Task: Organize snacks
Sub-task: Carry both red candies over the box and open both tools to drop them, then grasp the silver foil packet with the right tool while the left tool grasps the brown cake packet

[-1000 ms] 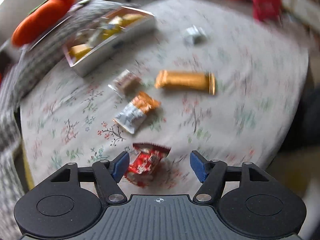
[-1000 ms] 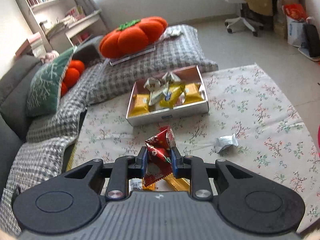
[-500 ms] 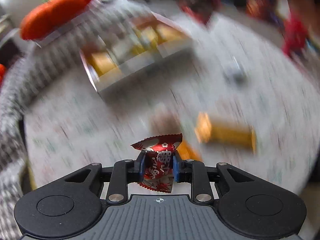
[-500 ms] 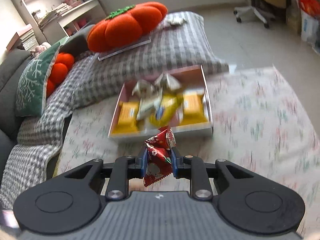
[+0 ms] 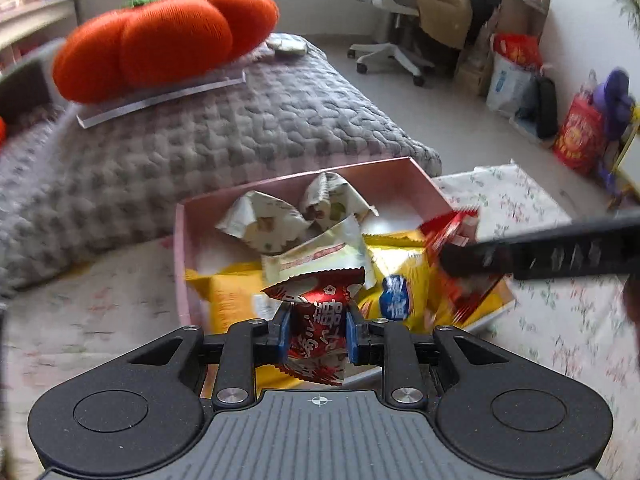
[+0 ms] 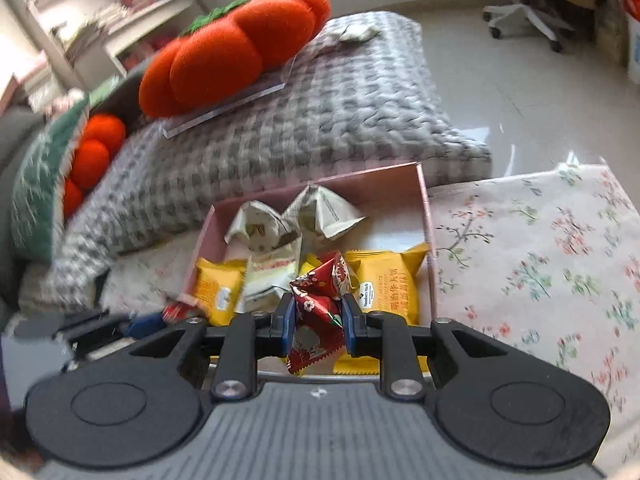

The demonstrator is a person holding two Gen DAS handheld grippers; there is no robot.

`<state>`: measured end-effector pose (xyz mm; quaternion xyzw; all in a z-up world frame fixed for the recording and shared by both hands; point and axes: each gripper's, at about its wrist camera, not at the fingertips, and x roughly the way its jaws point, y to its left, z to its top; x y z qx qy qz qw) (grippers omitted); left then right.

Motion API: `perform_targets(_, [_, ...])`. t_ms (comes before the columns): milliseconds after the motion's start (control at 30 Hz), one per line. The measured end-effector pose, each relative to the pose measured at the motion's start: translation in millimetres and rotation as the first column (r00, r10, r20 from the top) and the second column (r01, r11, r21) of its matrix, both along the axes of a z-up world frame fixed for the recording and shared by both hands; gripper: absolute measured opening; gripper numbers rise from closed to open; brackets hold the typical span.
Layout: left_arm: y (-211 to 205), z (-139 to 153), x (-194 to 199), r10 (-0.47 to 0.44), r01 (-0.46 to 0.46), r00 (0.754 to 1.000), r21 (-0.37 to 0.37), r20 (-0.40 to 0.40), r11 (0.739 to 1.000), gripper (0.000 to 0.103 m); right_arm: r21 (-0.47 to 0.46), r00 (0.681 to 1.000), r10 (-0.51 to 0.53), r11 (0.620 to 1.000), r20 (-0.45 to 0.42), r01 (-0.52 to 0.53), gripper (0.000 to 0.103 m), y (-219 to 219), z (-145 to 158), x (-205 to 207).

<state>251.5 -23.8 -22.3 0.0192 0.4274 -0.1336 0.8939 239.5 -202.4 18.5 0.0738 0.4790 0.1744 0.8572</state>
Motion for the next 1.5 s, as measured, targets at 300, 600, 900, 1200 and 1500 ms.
perform_targets(300, [4.8,-24.4,14.7,0.001,-0.002,1.000,-0.004,-0.013,1.000,0.028,-0.014,1.000,0.006,1.000,-0.030,-0.007,0.022,7.2,-41.3,20.5])
perform_targets(600, [21.0,44.3,-11.2,0.050,-0.047,0.995,-0.037,0.086,0.998,0.060,0.094,0.997,-0.065,0.993,-0.035,0.068,0.044,-18.9,7.5,19.0])
perform_targets(900, [28.4,64.7,-68.8,0.108,-0.108,0.994,0.001,0.037,0.994,0.061,-0.076,1.000,0.008,0.997,-0.026,-0.010,0.061,-12.5,37.9,-19.7])
perform_targets(1200, [-0.1,32.4,-130.0,-0.055,0.060,0.998,0.160,-0.032,0.985,0.070,-0.242,0.958,0.259,0.929,-0.120,-0.281,0.072,2.7,20.2,-98.9])
perform_targets(1500, [-26.2,-19.8,-139.4,-0.135,0.163,0.979,0.190,-0.150,0.968,0.070,-0.352,0.941,0.311,0.872,-0.137,-0.339,0.073,0.4,-1.7,-105.9])
